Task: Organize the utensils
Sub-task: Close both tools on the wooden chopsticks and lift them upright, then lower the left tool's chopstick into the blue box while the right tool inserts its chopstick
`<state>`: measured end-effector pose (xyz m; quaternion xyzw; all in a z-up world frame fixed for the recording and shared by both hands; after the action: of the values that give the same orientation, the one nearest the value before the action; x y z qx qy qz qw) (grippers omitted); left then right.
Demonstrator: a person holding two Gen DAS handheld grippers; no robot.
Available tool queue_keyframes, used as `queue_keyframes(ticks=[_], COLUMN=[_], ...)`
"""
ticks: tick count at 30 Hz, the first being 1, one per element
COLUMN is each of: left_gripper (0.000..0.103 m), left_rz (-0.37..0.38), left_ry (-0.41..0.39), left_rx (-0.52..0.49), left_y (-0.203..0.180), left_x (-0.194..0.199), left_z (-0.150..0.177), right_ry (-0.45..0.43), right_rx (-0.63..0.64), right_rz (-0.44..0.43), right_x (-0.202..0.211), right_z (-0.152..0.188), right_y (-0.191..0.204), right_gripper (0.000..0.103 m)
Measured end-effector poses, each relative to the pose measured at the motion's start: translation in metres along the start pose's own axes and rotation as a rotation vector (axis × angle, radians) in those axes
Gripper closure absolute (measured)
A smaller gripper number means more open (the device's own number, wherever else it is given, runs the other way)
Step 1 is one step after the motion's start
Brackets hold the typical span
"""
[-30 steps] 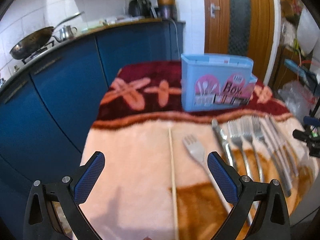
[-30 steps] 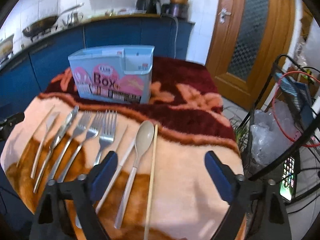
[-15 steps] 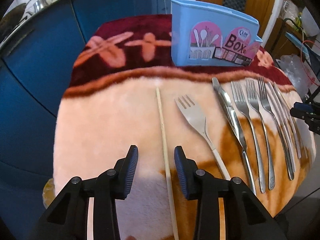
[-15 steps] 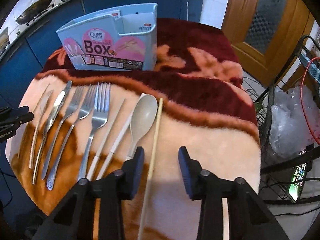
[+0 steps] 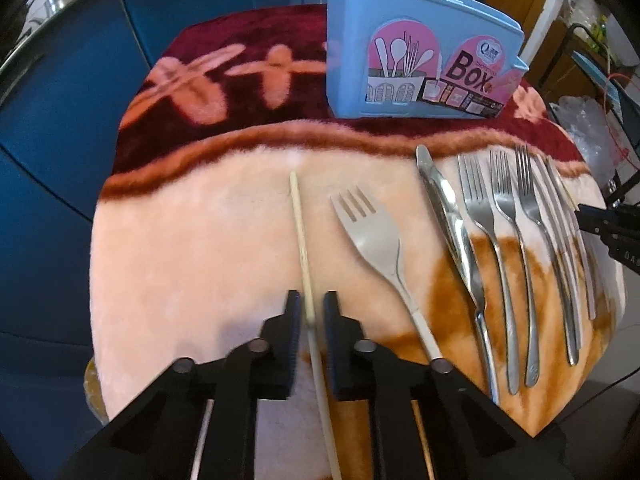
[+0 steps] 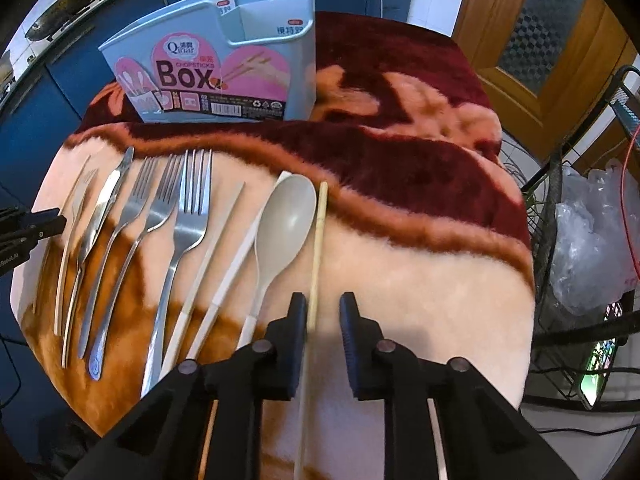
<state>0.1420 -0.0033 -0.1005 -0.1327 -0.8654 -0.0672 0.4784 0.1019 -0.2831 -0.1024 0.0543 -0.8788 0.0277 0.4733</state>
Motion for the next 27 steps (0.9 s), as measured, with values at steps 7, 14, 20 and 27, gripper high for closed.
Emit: queue_keyframes(ticks=[7,14,20,27], left_gripper=[0.099,0.099,0.099,0.099], left_rz=[0.028,0.026,0.025,0.042], left_ry=[-0.113,-0.380,-0.611,-0.793], left_rx=[0.032,0.024,0.033,0.084], left_y=[0.001,-0.005,-0.020,-0.030], left_x=[0.018,0.073,0.104,0.121], left_z=[-0.013,-0.057,-0.113,-0.185], right_ry=[-0.117,-0.351,-0.591,-0.765], right_rx=[-0.032,-0.119,-0.146,-0.142], right_rz=[-0.011,-0.065,-0.107,-0.148], right_x=[0.016,0.054,0.090,0.114], right_z=[-0.013,-0.043,-0.089,-0.144], right_y=[-0.001,-0.001,0.005,0.017], right_gripper=[0.097,0.097,0.097,0.097])
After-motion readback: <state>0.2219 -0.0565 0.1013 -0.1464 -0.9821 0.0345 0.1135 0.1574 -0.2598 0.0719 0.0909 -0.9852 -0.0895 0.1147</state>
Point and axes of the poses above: each gripper's, at about its wrist camera, not at the fingertips, and x roughly against the way its jaws point, y to its left, z to its underside, the point moved 10 cm from there along -x, roughly the way its jaws point, and after that the axes turned 11 degrees about -y, right-handed, at the moved point
